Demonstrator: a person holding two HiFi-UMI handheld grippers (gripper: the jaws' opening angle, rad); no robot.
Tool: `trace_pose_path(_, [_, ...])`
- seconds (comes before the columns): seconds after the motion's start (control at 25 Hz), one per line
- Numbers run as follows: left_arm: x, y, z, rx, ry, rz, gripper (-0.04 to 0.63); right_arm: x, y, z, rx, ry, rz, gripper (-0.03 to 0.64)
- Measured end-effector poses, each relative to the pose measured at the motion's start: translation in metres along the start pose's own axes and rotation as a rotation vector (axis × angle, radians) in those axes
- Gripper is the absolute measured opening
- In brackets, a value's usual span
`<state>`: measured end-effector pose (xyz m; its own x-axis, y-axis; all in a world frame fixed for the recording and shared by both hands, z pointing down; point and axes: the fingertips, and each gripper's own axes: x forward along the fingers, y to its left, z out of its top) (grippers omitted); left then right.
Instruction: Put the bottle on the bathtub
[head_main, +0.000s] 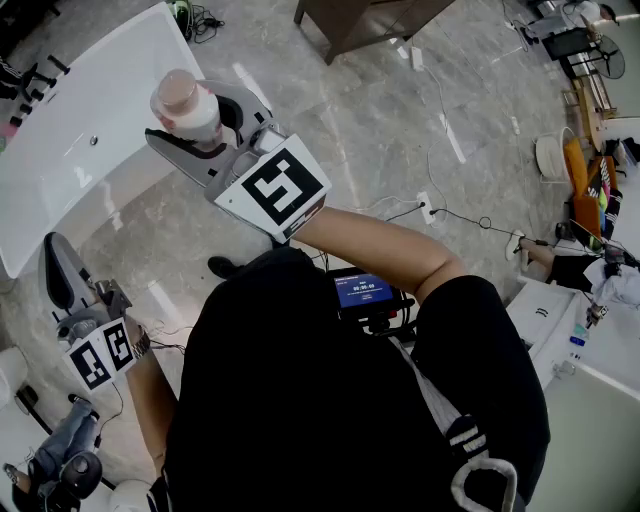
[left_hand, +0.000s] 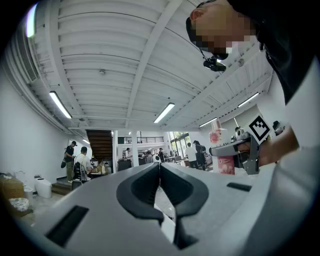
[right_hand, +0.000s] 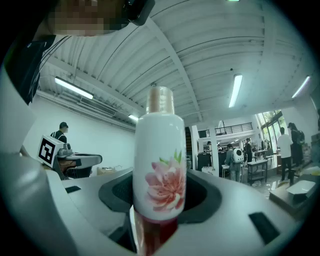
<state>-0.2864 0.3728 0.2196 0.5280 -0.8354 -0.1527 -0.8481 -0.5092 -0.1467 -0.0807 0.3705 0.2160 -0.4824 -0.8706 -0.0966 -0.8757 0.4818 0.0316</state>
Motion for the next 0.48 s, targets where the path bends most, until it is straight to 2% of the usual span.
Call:
trace_pose_path(0.24, [0.001, -0.001, -0.003, 0.005, 0.005, 0.0, 0.011, -0.001, -0.003, -0.003, 0.041, -0.012, 0.006, 0.229])
trace_pose_path(0.48, [-0.001, -0.009, -0.014, -0.007, 0.036, -0.021, 0.011, -0.013, -0.007, -0.008, 0.046, 0.0, -0.024, 0.229])
